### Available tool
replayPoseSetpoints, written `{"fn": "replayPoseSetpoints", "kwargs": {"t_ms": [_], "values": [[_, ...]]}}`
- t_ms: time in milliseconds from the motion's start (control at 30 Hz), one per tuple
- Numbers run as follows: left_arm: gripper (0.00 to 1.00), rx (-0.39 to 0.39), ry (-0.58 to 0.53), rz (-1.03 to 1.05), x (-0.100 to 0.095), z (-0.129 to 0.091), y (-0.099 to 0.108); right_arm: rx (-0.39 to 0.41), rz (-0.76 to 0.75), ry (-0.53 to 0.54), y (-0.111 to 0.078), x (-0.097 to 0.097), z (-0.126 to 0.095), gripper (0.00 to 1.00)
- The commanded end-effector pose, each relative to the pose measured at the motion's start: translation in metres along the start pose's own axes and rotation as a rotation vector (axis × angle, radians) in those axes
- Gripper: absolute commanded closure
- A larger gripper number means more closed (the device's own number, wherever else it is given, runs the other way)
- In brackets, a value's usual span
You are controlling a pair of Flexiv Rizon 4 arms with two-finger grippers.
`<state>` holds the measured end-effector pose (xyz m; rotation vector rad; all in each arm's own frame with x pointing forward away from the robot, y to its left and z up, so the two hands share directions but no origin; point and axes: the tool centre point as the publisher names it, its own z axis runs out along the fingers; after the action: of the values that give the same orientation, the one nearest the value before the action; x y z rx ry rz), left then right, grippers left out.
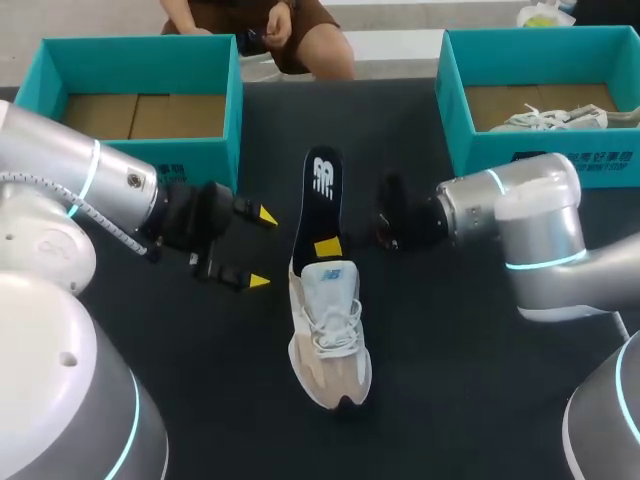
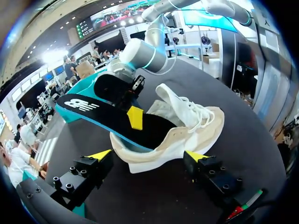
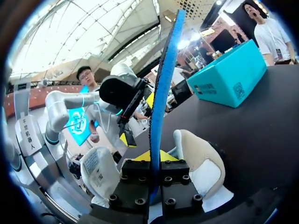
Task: Take the shoe out of the shoebox, open the shoe tongue, remove and reinsert the insole, then place the shoe into the shoebox
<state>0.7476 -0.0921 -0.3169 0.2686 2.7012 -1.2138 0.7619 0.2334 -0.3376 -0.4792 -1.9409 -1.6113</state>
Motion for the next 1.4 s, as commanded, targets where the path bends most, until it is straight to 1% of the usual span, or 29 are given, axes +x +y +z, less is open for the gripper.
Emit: {"fn": "replayPoseSetpoints", "kwargs": {"t_ms": [33,233,300,333,433,567,700,833,1033,1067,1100,1133,1200,1400], "values": [[0.0,-0.005,0.001,0.0,0.0,0.0,-0.001,-0.007,0.04,0.007,-0.018,-0.001,0.01,1.0],[0.0,-0.005,0.001,0.0,0.0,0.0,-0.001,-0.007,0.111,0.027,-0.035,0.004,0.018,1.0],[0.0,-0.005,0.001,0.0,0.0,0.0,-0.001,-0.01,0.112,0.025,-0.035,0.004,0.019,1.0],[0.0,-0.005,0.001,0.0,0.0,0.0,-0.001,-0.014,0.108,0.018,-0.033,0.005,0.019,0.94],[0.0,-0.005,0.001,0.0,0.0,0.0,-0.001,-0.001,0.09,-0.001,-0.025,0.005,0.015,0.81],[0.0,-0.005,0.001,0.0,0.0,0.0,-0.001,0.035,0.068,-0.011,-0.01,0.004,0.009,0.76],[0.0,-0.005,0.001,0.0,0.0,0.0,-0.001,0.068,0.053,-0.016,0.002,0.004,0.002,0.75],[0.0,-0.005,0.001,0.0,0.0,0.0,-0.001,0.09,0.046,-0.01,0.01,0.004,-0.002,0.76],[0.0,-0.005,0.001,0.0,0.0,0.0,-0.001,0.101,0.049,-0.001,0.01,0.002,-0.004,0.79],[0.0,-0.005,0.001,0.0,0.0,0.0,-0.001,0.106,0.054,0.007,0.011,0.001,-0.004,0.85],[0.0,-0.005,0.001,0.0,0.0,0.0,-0.001,0.113,0.066,0.013,0.011,0.001,-0.003,0.95],[0.0,-0.005,0.001,0.0,0.0,0.0,-0.001,0.122,0.08,0.021,0.009,0.001,-0.002,1.0],[0.0,-0.005,0.001,0.0,0.0,0.0,-0.001,0.155,0.126,0.037,0.004,0.002,-0.003,1.0],[0.0,-0.005,0.001,0.0,0.0,0.0,-0.001,0.21,0.219,0.073,-0.007,0.007,-0.001,1.0]]}}
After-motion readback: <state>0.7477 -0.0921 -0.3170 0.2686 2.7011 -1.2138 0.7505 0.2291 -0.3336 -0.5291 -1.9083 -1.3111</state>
